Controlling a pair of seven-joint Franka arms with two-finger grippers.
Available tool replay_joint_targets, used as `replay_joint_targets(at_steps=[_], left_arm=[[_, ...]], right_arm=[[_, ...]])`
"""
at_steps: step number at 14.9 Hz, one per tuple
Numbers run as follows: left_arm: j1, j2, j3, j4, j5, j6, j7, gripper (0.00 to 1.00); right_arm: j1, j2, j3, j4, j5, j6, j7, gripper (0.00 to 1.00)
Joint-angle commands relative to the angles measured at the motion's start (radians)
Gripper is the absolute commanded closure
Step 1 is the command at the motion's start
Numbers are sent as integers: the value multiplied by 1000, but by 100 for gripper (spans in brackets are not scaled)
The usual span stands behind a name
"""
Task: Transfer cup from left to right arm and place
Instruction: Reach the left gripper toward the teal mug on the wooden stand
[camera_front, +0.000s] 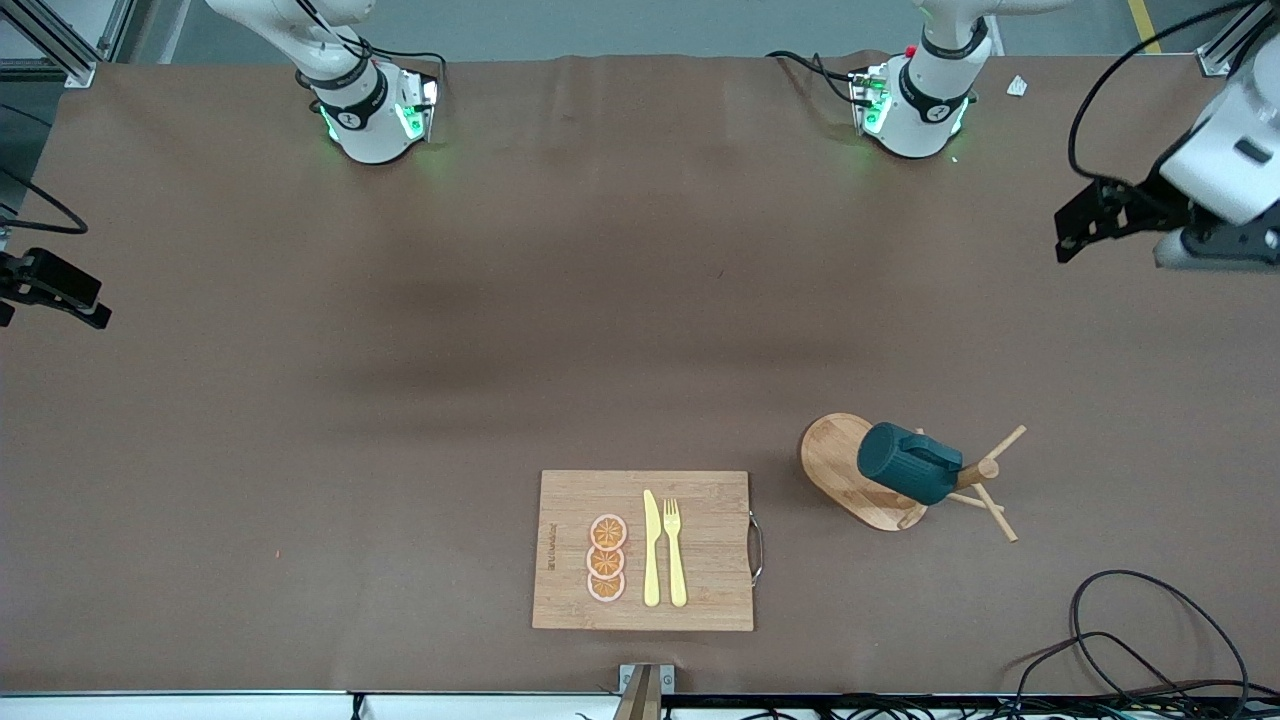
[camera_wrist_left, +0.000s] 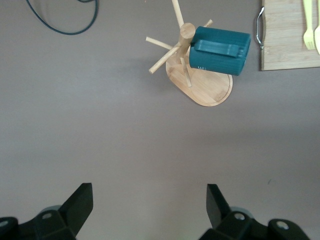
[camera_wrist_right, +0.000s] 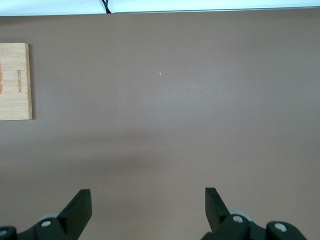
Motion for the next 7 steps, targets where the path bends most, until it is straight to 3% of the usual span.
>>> replay_joint_targets(at_steps=[1,5,7], left_arm=[[-14,118,-1,110,-8,-8,-92,0],[-56,218,-13,135,-8,36,-429,0],[-60,261,-15,133,-12,122,-604,0]], right_arm=[[-4,-12,3,-13,5,3,12,0],[-4,-12,3,-13,5,3,12,0],[-6,-12,3,-13,3,3,12,0]])
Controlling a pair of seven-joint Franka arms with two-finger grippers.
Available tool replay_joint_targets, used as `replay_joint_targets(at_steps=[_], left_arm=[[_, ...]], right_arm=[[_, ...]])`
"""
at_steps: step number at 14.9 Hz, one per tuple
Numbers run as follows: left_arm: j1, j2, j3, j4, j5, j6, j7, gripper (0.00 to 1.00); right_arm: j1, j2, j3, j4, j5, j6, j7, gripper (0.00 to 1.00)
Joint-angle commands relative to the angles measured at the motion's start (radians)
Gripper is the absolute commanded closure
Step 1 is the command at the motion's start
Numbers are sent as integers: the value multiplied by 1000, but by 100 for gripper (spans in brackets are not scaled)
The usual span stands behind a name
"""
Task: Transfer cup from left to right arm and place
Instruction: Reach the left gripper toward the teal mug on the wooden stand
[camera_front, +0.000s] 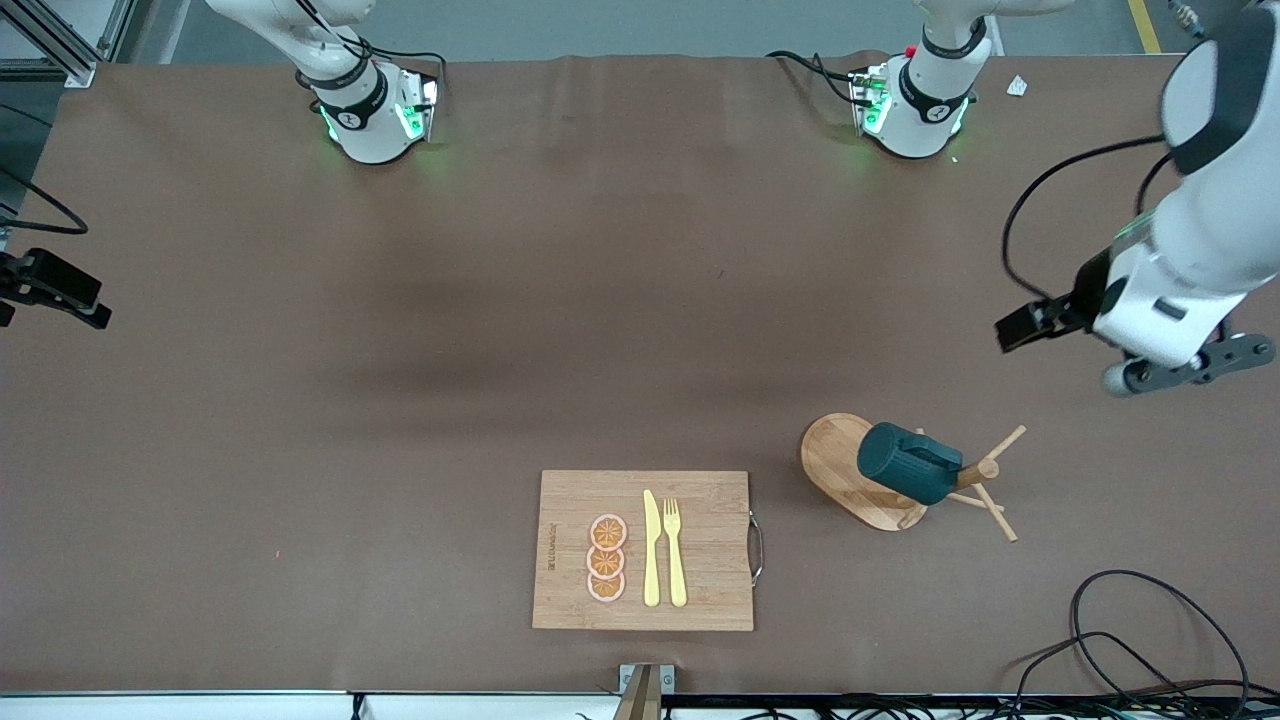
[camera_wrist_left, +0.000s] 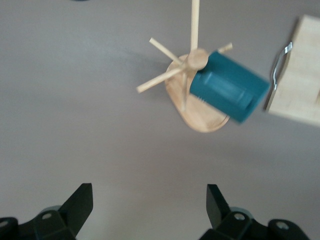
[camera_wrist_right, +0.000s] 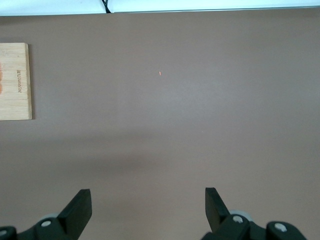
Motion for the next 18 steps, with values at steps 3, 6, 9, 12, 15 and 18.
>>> replay_joint_targets(at_steps=[3,6,9,12,15,18], left_arm=[[-19,106,-1,39,-76,144,-378,0],[-22,160,-2,36,-99,238,-539,0],[-7,201,-5,34,-240,319,-659,0],[1,243,-4,33,-302,344,-663,1],[20,281,4,36,-366,368,-663,1],[17,309,4,33,-386,402,-663,1]], right_arm=[[-6,-12,4,-12,3,3,12,0],[-6,-11,4,-12,3,3,12,0],[-4,-12,4,-12,3,4,12,0],[-4,-12,4,-12,3,4,12,0],[-4,-12,4,-12,3,4,12,0],[-6,-12,4,-12,5,4,12,0]])
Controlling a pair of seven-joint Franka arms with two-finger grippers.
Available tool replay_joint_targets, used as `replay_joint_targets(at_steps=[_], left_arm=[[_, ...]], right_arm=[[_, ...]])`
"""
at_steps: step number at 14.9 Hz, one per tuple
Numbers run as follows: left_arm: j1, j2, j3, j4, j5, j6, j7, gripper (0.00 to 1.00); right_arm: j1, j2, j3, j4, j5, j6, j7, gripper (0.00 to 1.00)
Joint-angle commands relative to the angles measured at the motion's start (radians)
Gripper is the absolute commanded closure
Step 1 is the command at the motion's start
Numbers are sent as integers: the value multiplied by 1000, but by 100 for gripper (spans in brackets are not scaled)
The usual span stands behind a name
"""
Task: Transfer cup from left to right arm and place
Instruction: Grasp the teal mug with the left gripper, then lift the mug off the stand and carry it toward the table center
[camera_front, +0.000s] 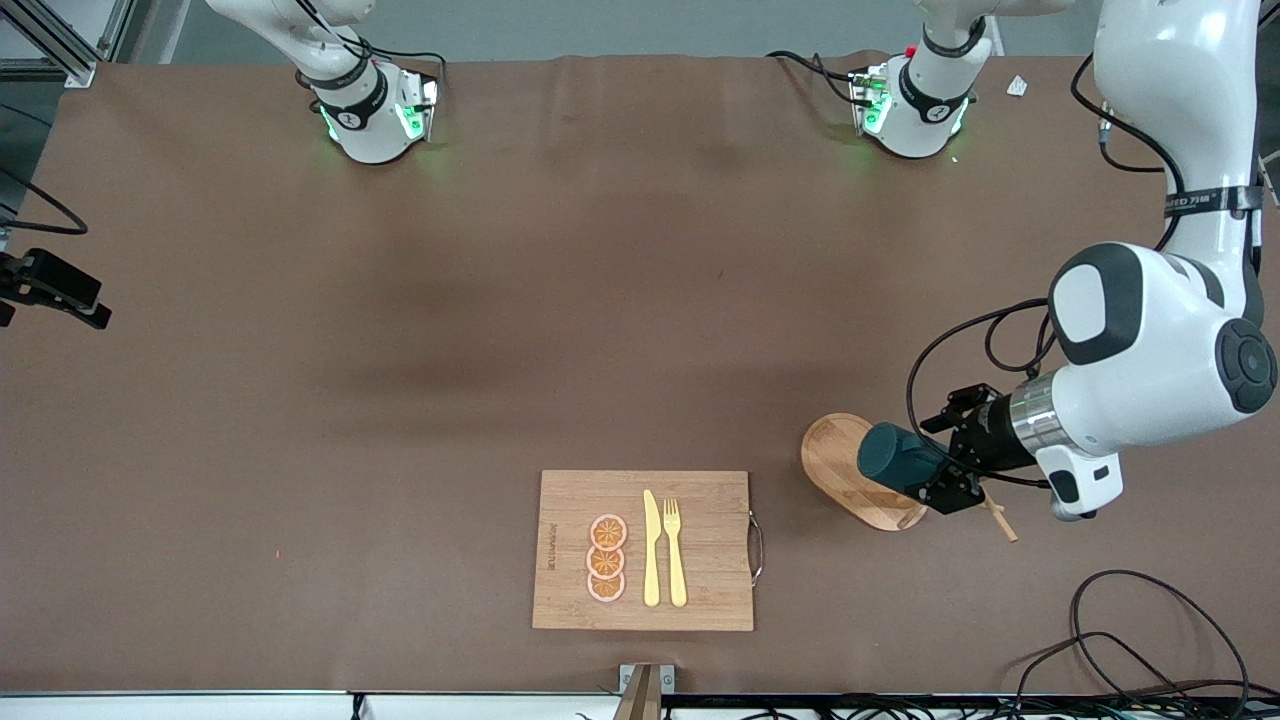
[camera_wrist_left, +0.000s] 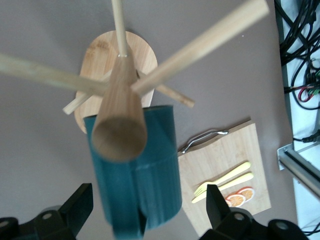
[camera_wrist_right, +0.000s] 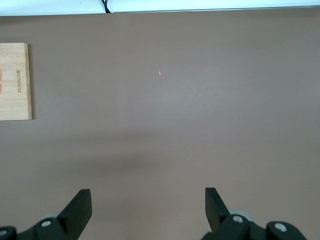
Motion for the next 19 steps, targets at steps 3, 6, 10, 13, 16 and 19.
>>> replay_joint_targets(at_steps=[3,6,10,13,16,19], left_arm=[[-1,49,1,24,-22,7,-10,1],[11,56,1,24,-23,7,-6,10],[8,70,1,24,-23,7,-9,44],[10,64,-2,27,-23,-7,-13,60],[-4,35,-13,32,-20,-70,-48,61],[-9,7,-73,44,-8,-75,-104,61]], right_arm=[[-6,-11,2,-12,3,4,11,0],[-6,-11,2,-12,3,6,11,0],[-6,-11,4,-12,3,6,11,0],[-4,-11,4,-12,3,7,11,0],[-6,-11,2,-12,3,6,9,0],[-6,-11,2,-12,3,9,9,0]])
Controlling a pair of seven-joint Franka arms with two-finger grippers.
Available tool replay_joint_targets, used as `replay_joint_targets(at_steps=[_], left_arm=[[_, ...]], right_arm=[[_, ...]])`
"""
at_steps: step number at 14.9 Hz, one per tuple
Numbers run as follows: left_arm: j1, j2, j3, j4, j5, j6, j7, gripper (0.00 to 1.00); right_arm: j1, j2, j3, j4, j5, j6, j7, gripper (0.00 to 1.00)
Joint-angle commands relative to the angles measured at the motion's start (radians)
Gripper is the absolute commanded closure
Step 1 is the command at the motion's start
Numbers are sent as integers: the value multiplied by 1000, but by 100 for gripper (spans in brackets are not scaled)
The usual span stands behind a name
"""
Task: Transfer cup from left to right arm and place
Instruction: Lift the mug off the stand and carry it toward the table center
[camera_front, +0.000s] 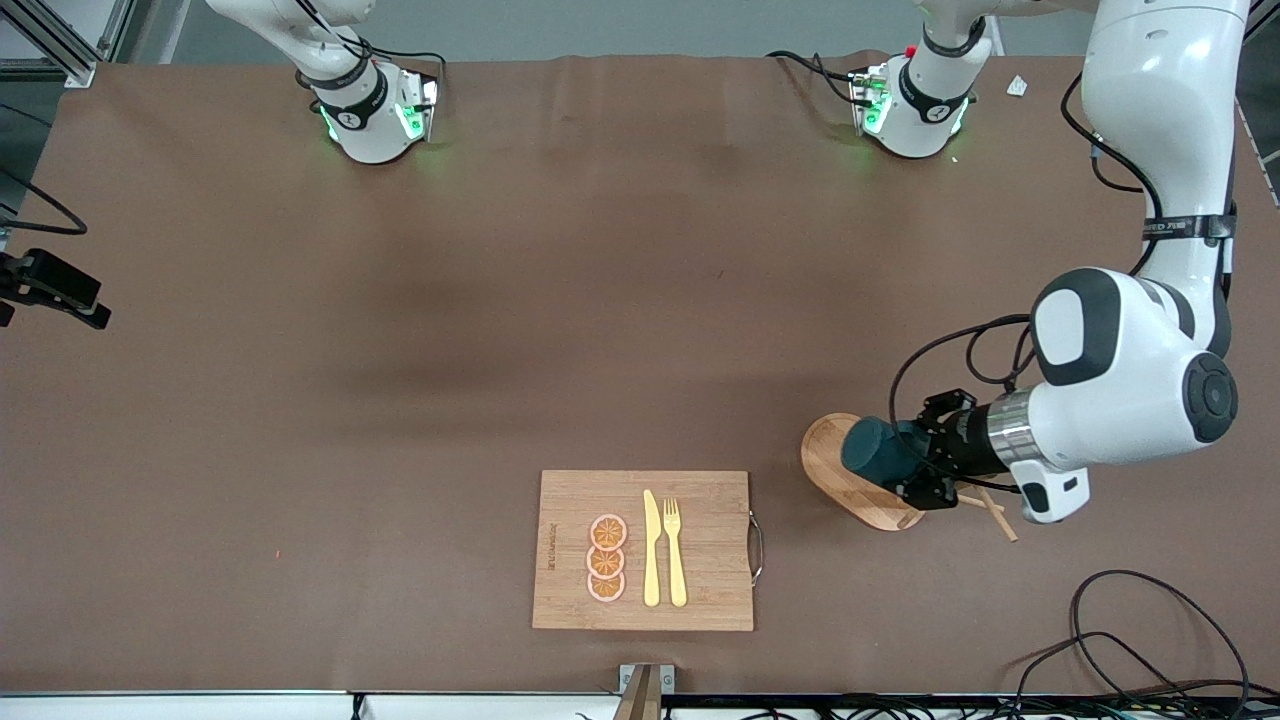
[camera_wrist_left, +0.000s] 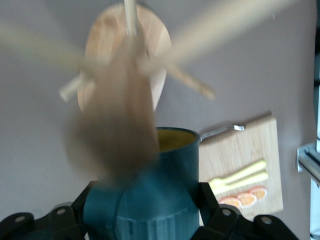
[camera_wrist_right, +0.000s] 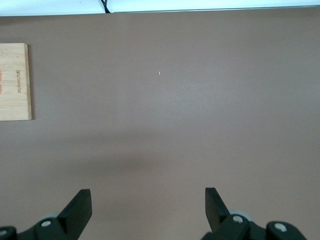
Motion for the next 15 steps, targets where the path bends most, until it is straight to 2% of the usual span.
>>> replay_joint_targets(at_steps=[1,5,8,12,15], left_arm=[[-15,-38,-41,14,9,-26,-48,61],[-137,-55,-47,15,41,-25,-67,61],[-258,-51,-47,17,166,-3,-152,61],[-439,-3,-40,15,442,67,-249,61],[-593,82,-35,15,770,124,-336,61]], right_arm=[[-6,-11,3,-12,3,9,9,0],[-4,-11,3,-10,3,9,9,0],[-6,-11,3,-10,3,9,9,0],[-6,-11,3,-10,3,9,9,0],[-6,-11,3,-10,3,10,9,0]])
